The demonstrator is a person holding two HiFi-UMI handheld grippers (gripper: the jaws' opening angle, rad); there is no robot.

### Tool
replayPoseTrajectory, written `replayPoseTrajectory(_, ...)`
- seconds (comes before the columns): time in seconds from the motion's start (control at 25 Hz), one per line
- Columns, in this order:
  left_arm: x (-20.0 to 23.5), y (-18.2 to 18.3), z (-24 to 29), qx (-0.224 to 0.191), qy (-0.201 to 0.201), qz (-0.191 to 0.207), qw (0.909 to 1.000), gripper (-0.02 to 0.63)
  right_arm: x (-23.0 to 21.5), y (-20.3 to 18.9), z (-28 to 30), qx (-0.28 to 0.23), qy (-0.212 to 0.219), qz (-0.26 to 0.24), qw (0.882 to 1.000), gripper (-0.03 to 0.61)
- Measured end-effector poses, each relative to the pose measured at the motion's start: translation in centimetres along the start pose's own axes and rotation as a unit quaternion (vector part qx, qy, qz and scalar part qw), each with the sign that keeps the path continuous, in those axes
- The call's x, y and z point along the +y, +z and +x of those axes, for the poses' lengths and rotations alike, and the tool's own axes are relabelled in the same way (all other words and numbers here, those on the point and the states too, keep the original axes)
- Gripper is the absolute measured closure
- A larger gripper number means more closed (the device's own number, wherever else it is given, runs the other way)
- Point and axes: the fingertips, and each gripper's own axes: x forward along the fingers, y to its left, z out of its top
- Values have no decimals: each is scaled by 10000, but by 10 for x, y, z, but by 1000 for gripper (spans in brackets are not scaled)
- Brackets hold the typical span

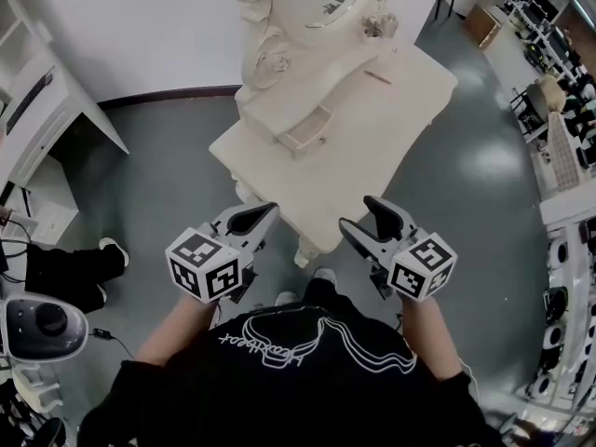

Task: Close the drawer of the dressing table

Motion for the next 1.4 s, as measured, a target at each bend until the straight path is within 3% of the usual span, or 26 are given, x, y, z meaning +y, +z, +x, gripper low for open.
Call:
replayPoseTrajectory(0.44,39,0,35,-52,387,-244,9989,611,-57,-12,43,497,80,-244,9984,293)
replayPoseTrajectory(0.96,91,-9,70,-7,1122,-452,9927,611,-132,-30,107,1020,199,-684,9922,313)
replayPoseTrajectory(1.4,123,-28,86,52,1325,-738,9884,611,-170,-59,166,1473,254,-1234,9810,336)
